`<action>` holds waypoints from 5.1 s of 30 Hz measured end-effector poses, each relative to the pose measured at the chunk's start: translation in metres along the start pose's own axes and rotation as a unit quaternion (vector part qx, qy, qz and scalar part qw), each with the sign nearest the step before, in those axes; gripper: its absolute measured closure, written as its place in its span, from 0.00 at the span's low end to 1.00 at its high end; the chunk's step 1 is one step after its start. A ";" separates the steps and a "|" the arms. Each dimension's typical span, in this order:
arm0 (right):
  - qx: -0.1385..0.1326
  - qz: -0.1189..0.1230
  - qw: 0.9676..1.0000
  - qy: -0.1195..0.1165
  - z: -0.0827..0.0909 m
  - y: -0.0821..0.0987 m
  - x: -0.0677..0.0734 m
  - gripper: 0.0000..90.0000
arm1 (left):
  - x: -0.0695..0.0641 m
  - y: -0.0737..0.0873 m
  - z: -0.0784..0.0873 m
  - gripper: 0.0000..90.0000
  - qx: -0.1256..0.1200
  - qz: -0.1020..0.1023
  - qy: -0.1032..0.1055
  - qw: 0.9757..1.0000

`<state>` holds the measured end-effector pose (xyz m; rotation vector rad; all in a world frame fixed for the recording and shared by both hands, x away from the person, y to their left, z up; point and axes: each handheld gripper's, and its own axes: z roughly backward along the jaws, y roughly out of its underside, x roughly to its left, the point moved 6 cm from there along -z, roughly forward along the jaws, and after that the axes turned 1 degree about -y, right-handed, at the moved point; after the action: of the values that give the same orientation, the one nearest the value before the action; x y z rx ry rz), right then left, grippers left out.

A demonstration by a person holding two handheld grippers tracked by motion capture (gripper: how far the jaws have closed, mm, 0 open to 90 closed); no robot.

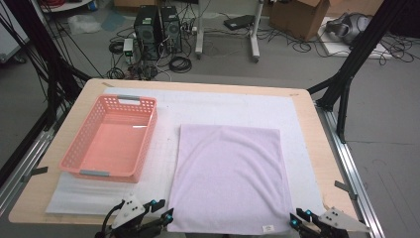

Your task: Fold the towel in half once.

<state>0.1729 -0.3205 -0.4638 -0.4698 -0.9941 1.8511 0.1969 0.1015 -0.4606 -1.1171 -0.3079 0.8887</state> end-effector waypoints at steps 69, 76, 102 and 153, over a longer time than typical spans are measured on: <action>0.021 0.005 0.998 0.059 -0.207 -0.144 -0.148 0.94 | 0.142 -0.106 -0.205 0.47 0.062 0.060 -0.109 0.990; 0.010 -0.034 0.995 0.097 -0.203 -0.143 -0.155 0.70 | 0.142 -0.106 -0.205 0.48 0.065 0.055 -0.110 0.990; 0.009 -0.051 0.998 0.030 -0.187 -0.137 -0.142 0.97 | 0.151 -0.120 -0.199 0.95 0.014 0.096 -0.141 0.985; -0.028 -0.023 0.999 0.011 -0.157 -0.151 -0.113 0.77 | 0.102 -0.099 -0.173 0.64 0.046 0.068 -0.070 0.994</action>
<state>0.4173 -0.3182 -0.4474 -0.4970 -1.0358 1.7777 0.4150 0.0509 -0.4709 -1.0007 -0.3053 1.0946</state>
